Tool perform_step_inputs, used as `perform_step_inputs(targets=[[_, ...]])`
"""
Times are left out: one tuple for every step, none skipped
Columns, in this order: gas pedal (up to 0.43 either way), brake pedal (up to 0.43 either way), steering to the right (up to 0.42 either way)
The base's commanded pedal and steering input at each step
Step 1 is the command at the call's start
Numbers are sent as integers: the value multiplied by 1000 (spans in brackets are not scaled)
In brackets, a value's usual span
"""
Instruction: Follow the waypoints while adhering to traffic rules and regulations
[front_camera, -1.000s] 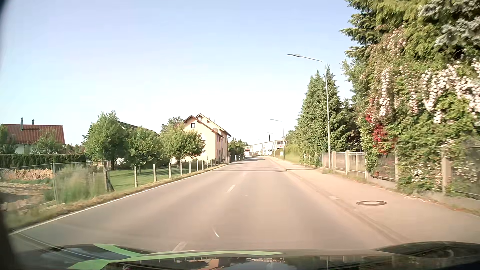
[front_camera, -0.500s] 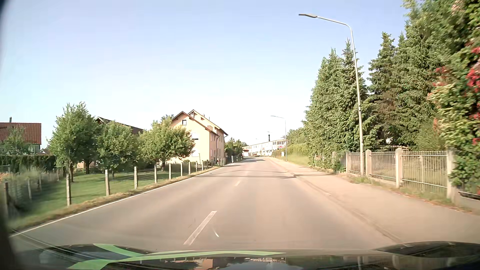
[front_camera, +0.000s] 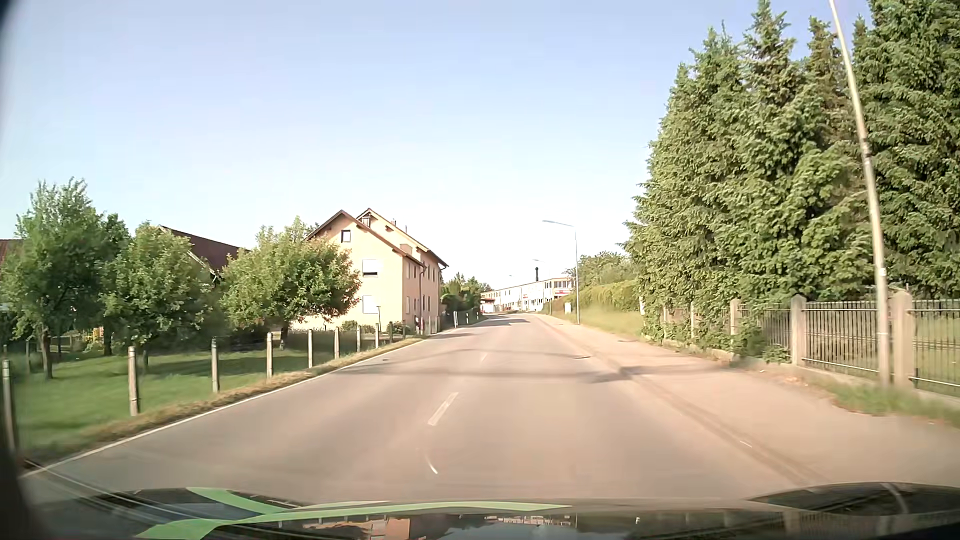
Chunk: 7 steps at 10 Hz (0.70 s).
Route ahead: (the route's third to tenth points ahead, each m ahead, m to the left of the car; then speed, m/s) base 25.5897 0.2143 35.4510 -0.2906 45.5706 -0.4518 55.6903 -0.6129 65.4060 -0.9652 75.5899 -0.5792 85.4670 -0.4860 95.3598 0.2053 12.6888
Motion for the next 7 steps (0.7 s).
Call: perform_step_inputs(targets=[[118, 0, 0], [118, 0, 3], [118, 0, 4], [118, 0, 4], [130, 0, 4], [130, 0, 4], [130, 0, 4]])
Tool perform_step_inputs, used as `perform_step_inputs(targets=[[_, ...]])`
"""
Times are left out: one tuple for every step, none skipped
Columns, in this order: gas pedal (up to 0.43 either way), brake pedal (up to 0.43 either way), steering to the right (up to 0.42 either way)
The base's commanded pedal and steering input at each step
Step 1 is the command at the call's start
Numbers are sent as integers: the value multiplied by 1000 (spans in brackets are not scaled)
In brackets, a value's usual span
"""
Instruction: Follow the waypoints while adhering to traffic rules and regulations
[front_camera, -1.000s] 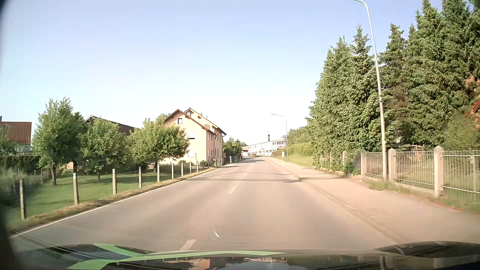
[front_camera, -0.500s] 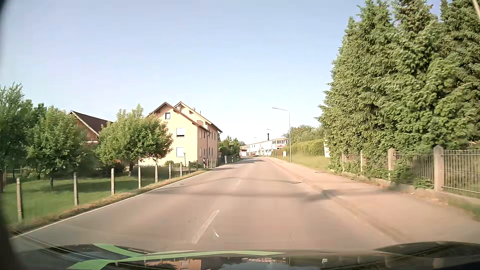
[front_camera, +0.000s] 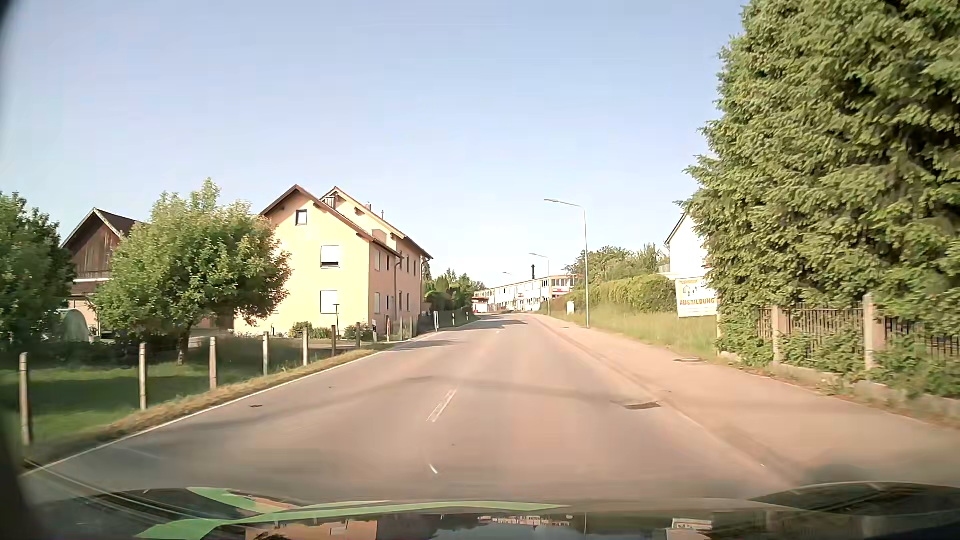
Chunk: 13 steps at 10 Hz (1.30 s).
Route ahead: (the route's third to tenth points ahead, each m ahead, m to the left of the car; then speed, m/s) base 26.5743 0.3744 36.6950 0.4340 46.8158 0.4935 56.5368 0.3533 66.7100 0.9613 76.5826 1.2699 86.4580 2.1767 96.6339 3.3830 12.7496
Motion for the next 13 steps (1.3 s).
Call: perform_step_inputs(targets=[[130, 0, 4], [98, 0, 2], [79, 0, 2], [79, 0, 2], [79, 0, 2], [79, 0, 1], [79, 0, 0], [87, 0, 1], [87, 0, 0], [87, 0, -3], [87, 0, -4], [87, 0, -3], [87, 0, -4]])
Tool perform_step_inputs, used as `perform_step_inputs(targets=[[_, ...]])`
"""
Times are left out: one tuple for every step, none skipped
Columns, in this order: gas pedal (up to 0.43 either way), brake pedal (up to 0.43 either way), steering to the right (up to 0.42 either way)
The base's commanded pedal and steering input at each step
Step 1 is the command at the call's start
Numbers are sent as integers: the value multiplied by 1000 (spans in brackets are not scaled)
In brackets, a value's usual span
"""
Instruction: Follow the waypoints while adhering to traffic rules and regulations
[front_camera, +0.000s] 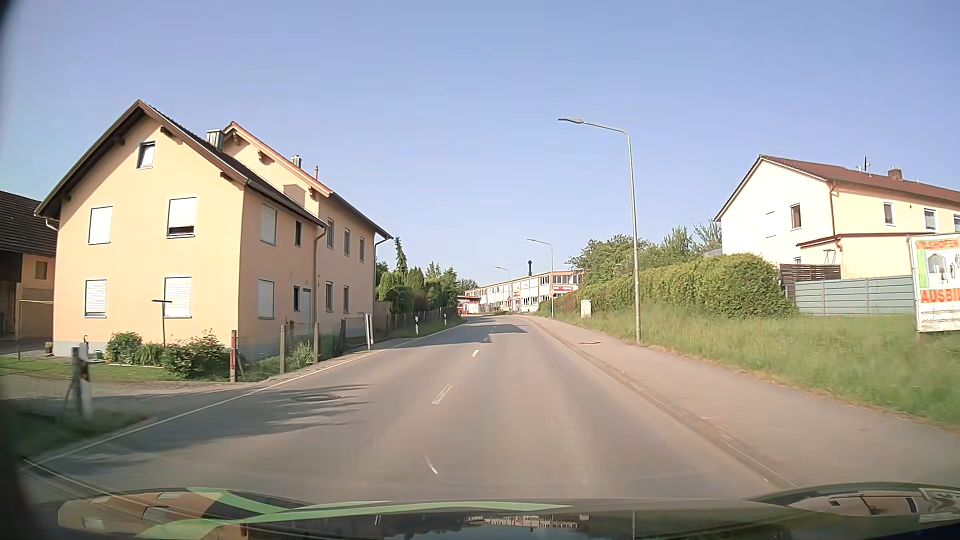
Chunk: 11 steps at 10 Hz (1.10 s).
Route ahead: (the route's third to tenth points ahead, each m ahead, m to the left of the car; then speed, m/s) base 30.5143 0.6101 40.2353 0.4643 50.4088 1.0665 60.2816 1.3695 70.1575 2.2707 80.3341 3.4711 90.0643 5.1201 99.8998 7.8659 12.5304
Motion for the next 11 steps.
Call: perform_step_inputs(targets=[[87, 0, -4], [87, 0, -4], [110, 0, -4], [110, 0, -4], [110, 0, -3], [118, 0, -4], [118, 0, -3], [118, 0, -4], [110, 0, -3], [110, 0, -3], [110, 0, -3]])
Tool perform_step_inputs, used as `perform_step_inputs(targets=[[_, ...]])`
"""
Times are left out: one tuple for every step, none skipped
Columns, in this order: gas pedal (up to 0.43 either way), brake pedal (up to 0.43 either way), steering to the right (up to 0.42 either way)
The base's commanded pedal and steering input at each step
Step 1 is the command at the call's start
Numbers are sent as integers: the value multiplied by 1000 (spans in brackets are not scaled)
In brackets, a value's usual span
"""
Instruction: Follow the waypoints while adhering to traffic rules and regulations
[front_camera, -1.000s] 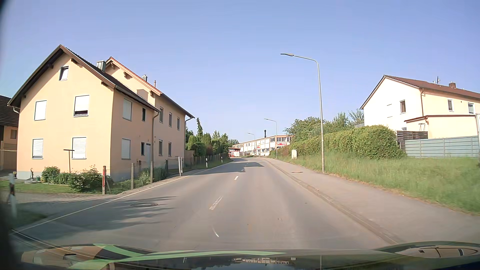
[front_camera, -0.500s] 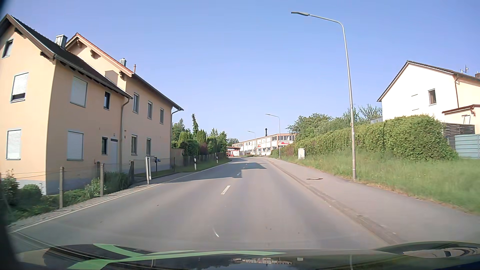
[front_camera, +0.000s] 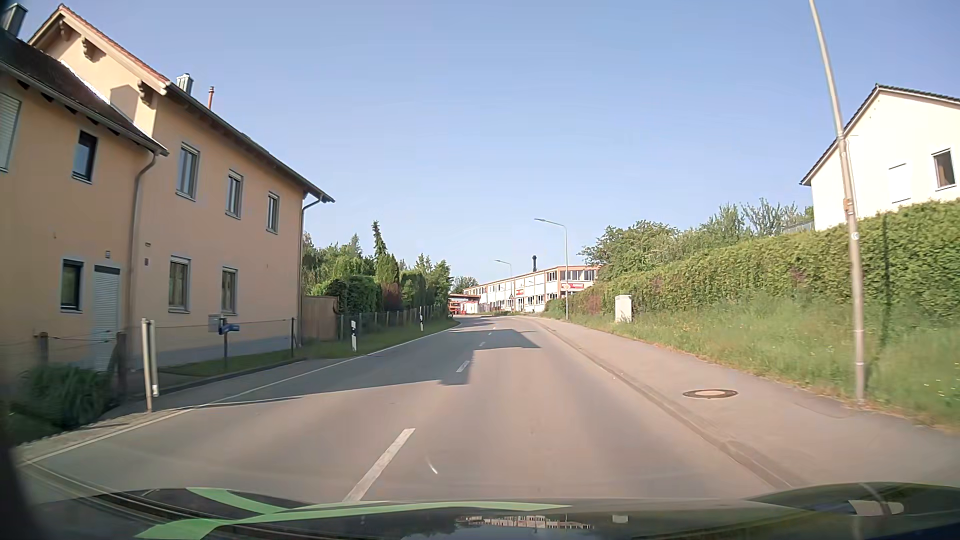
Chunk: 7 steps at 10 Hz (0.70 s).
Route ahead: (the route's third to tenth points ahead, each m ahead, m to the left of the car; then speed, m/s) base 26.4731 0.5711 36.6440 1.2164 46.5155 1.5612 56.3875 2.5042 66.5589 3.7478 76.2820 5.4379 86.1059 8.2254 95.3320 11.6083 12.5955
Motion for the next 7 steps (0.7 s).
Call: perform_step_inputs(targets=[[110, 0, -4], [110, 0, -4], [110, 0, -4], [110, 0, -4], [110, 0, -3], [110, 0, -4], [98, 0, -4]])
